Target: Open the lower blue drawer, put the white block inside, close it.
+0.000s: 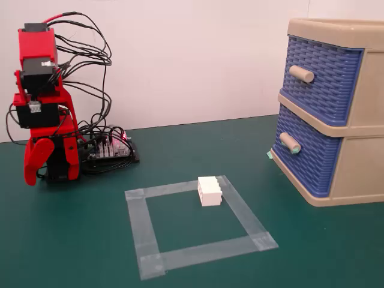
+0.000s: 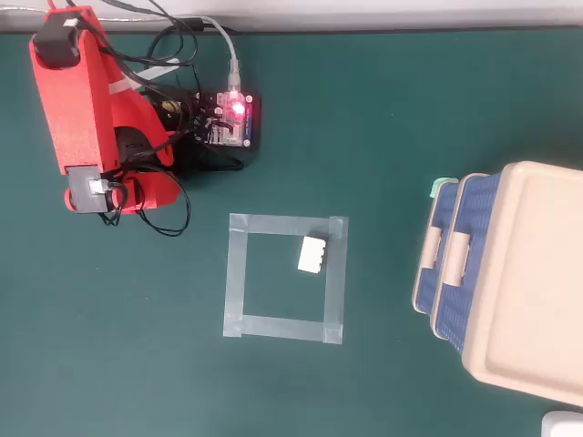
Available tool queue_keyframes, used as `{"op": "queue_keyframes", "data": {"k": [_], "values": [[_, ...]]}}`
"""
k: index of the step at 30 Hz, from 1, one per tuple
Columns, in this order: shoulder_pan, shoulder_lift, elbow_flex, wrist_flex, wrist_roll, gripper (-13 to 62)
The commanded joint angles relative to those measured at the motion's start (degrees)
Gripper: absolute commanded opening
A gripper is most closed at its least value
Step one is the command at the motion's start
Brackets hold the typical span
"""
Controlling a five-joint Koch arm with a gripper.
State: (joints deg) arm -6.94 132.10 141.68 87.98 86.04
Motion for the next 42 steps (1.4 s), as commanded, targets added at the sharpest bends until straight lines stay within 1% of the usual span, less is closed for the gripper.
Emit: {"op": "queue_keyframes", "data": {"k": [1, 10, 12, 14, 17, 18, 20, 21, 24, 26, 27, 32, 35, 37, 40, 42], "values": [[0.09, 2.55, 0.7, 6.06, 0.7, 34.2], [0.18, 2.64, -0.79, 6.86, 1.05, 34.2], [0.62, 2.64, -9.67, 9.84, 1.67, 34.1], [0.7, 2.46, -22.59, 12.39, 5.01, 34.0], [-1.67, -1.67, -39.81, 12.04, 16.96, 33.8], [-4.66, -4.66, -43.33, 11.51, 21.71, 33.8], [-15.56, -9.58, -47.72, 9.32, 32.34, 33.8], [-24.61, -11.16, -48.34, 6.06, 40.17, 33.8], [-44.74, -12.74, -48.16, -7.47, 57.83, 33.9], [-55.63, -16.87, -47.29, -21.45, 66.88, 33.9], [-58.45, -19.51, -46.85, -27.77, 69.61, 33.9], [-66.27, -25.14, -45.62, -54.84, 76.55, 33.6], [-69.43, -31.55, -39.9, -73.48, 79.28, 33.4], [-69.7, -34.1, -34.19, -89.56, 81.47, 33.3], [-70.49, -37.71, -23.29, -112.94, 81.83, 33.2], [-71.37, -41.66, -18.9, -126.56, 81.56, 33.0]]}}
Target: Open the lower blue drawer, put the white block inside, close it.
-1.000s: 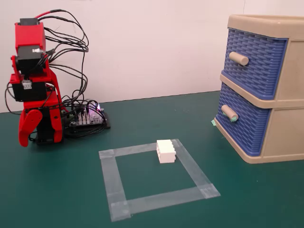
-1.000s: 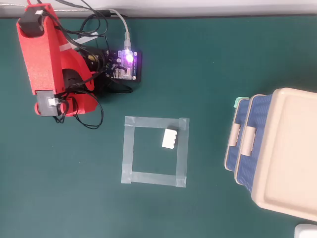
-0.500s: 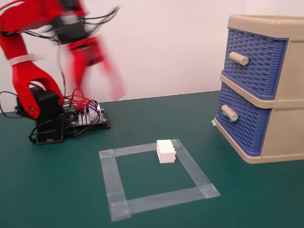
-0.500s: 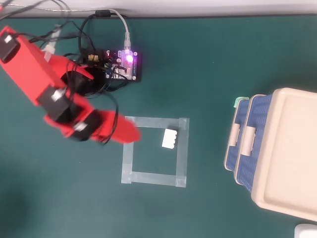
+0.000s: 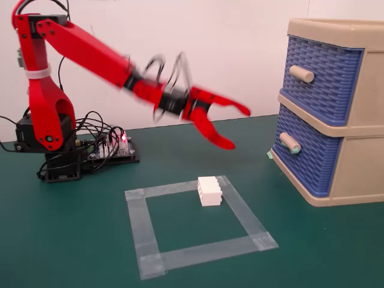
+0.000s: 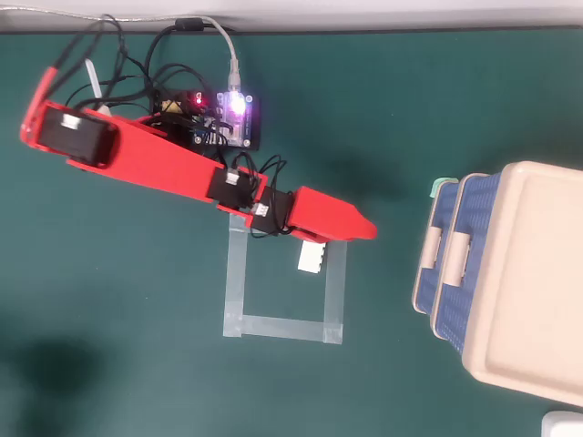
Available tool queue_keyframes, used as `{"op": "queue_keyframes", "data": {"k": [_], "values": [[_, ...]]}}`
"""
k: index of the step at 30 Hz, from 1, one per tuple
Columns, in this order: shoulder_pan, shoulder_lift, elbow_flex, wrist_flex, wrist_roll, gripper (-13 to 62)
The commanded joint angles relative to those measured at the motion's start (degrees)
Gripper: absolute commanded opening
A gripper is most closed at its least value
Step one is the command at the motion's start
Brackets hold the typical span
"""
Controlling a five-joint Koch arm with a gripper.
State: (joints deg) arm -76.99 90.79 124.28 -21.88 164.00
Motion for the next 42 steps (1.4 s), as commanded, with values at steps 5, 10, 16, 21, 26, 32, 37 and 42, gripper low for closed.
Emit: {"op": "queue_keyframes", "data": {"k": [5, 10, 16, 21, 26, 32, 37, 42], "values": [[-4.04, -13.97, -7.21, -28.3, 3.6, 31.2], [-3.78, -24.7, -18.81, -28.3, 3.43, 28.8], [-3.34, -30.32, -25.4, -27.51, 2.99, 28.6], [-3.43, -32.61, -27.95, -25.75, 2.9, 27.6], [-2.9, -37.44, -33.4, -25.4, 2.81, 17.2], [-1.23, -42.8, -38.85, -24.61, 2.81, 11.1], [0.35, -43.07, -39.2, -20.65, 2.99, -7.6], [0.18, -42.01, -39.2, -16.08, 3.52, -8.0]]}}
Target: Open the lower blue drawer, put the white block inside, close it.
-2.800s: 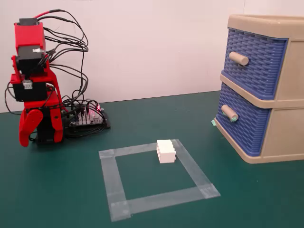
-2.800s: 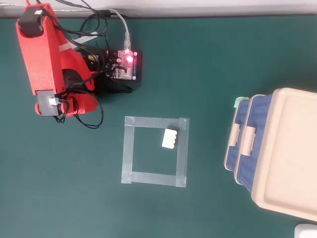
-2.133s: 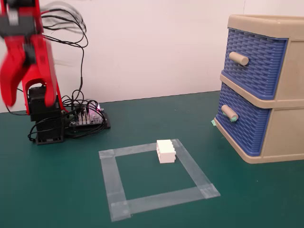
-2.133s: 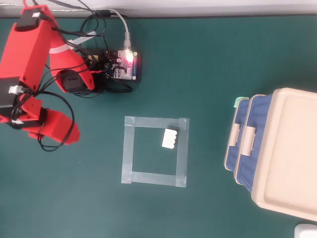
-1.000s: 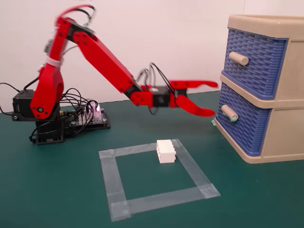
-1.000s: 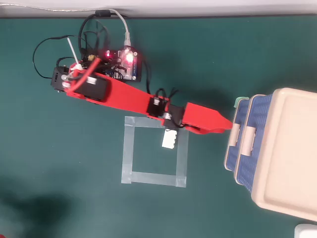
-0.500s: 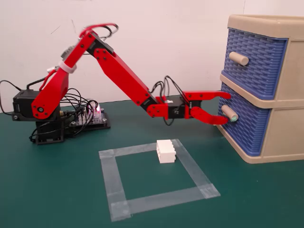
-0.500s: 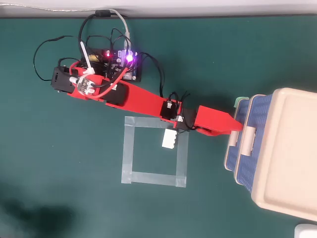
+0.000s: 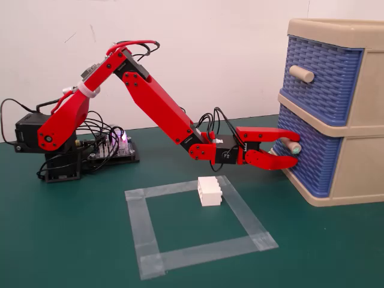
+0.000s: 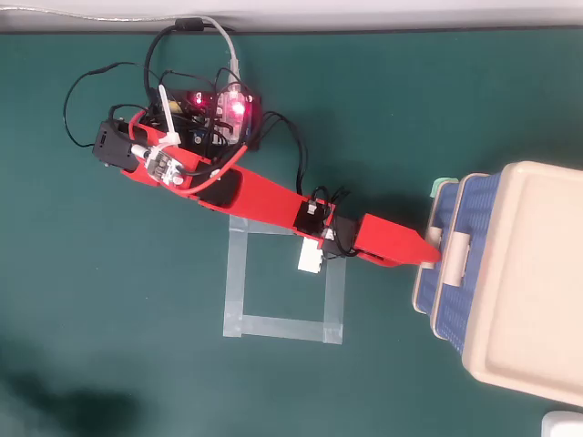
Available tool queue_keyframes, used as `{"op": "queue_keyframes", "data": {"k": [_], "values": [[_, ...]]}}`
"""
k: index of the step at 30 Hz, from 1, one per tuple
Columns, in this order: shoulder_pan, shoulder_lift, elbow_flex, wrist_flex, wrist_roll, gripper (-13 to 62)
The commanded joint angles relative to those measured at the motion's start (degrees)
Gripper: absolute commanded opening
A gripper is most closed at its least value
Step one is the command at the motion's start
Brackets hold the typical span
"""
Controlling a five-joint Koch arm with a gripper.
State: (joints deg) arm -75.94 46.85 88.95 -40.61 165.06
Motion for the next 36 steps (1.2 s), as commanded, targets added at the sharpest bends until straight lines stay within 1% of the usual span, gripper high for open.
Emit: {"op": "queue_keyframes", "data": {"k": [1, 5, 11, 21, 28, 36], "values": [[-0.79, 3.34, -3.69, 2.99, 2.55, -8.0], [-0.7, 8.0, -0.26, 6.15, 2.99, -8.0], [-0.88, 11.25, 2.2, 9.23, 5.71, -8.0], [-0.26, 31.46, 28.39, 9.93, 6.94, -8.0], [2.99, 34.72, 35.24, 9.93, 6.86, -7.9], [4.83, 35.42, 37.18, 10.02, 6.86, -7.6]]}}
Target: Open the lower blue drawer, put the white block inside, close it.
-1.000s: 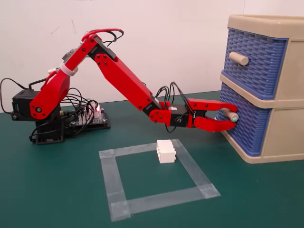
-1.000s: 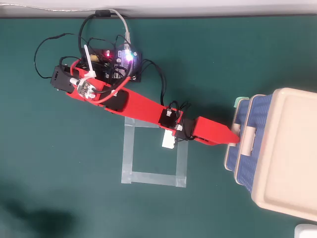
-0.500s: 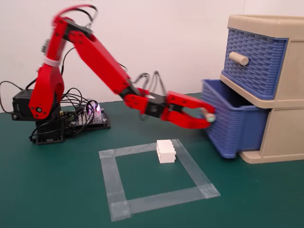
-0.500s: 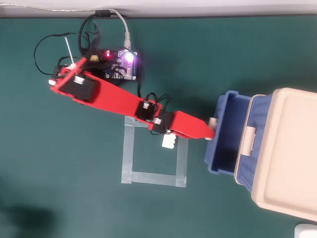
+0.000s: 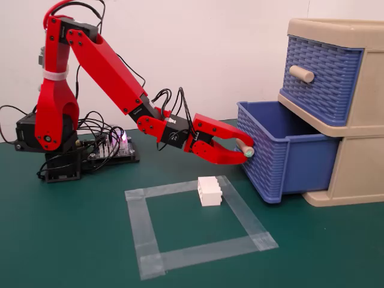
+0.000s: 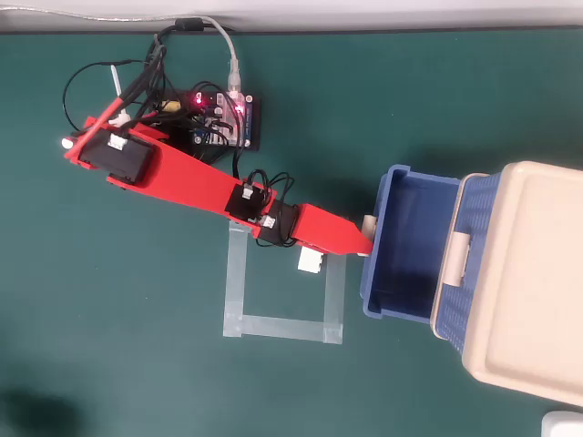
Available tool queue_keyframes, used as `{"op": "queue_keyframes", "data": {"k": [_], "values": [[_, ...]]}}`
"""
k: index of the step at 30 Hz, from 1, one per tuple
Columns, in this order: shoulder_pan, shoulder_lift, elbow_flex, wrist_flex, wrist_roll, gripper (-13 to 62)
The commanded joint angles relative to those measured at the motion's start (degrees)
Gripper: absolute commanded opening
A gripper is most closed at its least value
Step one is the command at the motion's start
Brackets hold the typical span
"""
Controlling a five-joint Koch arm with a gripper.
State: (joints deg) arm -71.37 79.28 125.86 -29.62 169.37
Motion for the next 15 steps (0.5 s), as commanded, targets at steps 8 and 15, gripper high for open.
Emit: {"op": "queue_keyframes", "data": {"k": [8, 15], "values": [[1.76, 7.21, 4.13, -0.62, 2.55, -6.1], [1.67, 12.22, 5.1, -0.18, 2.02, 34.8]]}}
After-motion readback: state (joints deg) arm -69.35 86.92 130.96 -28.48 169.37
